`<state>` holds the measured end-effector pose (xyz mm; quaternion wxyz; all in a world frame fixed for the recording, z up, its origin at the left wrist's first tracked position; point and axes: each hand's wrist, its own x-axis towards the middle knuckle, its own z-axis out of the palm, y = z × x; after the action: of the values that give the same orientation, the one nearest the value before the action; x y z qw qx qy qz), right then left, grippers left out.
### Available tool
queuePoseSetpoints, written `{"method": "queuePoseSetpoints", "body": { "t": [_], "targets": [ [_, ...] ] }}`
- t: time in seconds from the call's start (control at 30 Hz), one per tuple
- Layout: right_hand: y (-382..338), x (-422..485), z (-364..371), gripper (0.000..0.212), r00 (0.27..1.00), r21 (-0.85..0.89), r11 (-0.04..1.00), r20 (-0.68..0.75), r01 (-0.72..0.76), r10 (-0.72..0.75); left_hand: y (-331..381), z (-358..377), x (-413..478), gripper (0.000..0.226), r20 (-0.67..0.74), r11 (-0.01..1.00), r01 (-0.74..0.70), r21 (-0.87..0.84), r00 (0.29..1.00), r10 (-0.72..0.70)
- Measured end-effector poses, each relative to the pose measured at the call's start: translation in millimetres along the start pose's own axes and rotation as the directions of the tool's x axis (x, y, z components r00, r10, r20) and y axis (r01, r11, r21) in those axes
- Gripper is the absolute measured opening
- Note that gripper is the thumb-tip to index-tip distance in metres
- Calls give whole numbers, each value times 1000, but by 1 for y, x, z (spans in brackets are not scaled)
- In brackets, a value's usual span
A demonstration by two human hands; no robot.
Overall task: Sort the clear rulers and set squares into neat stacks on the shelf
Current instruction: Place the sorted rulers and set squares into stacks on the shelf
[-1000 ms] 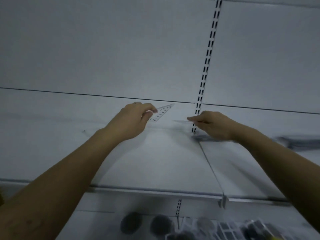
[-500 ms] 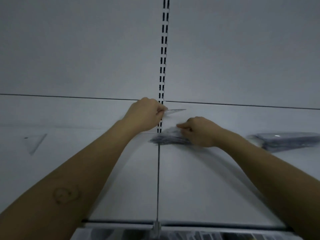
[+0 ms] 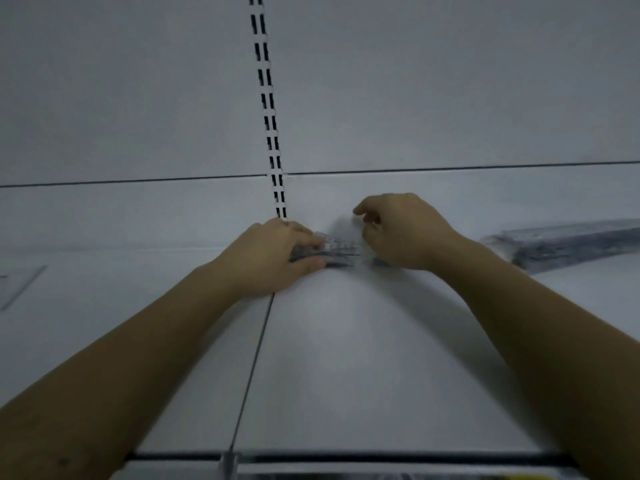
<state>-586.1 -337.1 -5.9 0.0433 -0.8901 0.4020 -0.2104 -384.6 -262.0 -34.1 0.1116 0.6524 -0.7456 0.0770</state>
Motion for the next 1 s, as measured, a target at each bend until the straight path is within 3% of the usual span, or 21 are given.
{"method": "queuePoseSetpoints", "body": {
  "t": [0.23,0.43,0.6,0.9,1.0],
  "targets": [
    [-12,-8,8,60,978,17,984,104,178,-179,3,3,-6,51,-22,1000,27,-6,999,-27],
    [-27,-15,3,73,971,-3,976,104,216,-215,-10,-22,-18,65,-51,993,95,77,995,-91],
    [-66,-13,-8,72,968,125,965,69,231,-241,-57,-43,-68,64,-61,970,226,84,973,-222],
    [-214,25,36,66,843,101,883,266,458,-468,-182,-65,-179,68,4,846,520,116,852,-524],
    [-264,41,70,65,792,116,862,348,493,-501,-212,-66,-213,74,114,798,577,174,793,-598]
  ]
}}
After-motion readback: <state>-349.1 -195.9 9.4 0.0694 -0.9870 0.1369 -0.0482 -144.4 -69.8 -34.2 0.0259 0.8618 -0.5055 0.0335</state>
